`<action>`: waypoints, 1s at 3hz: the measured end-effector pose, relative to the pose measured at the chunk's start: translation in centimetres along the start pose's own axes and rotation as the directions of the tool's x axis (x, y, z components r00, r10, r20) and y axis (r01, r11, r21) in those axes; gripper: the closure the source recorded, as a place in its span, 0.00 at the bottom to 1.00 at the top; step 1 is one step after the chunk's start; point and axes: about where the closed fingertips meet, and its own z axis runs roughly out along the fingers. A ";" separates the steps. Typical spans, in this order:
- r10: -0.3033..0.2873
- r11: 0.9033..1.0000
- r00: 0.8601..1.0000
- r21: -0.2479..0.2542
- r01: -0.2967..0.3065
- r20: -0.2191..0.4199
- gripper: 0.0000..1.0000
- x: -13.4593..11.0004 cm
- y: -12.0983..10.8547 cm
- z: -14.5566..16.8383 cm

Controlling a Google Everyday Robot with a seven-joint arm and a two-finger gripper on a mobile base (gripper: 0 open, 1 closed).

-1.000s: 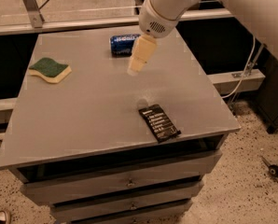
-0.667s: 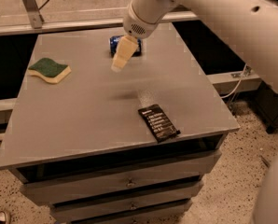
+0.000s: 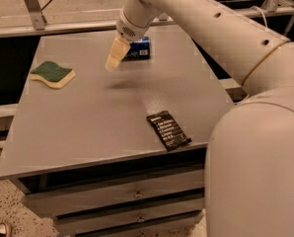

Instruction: Place pepsi can upright

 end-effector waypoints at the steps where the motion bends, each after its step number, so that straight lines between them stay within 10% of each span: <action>1: 0.028 1.000 0.999 -0.001 -0.028 -0.041 0.00 0.2 -2.5 2.7; 3: 0.038 0.998 0.991 -0.048 -0.045 -0.128 0.25 1.5 -4.4 6.7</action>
Offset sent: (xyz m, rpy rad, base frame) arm 0.0916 -0.0027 -0.0347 -0.0869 0.0868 -0.0685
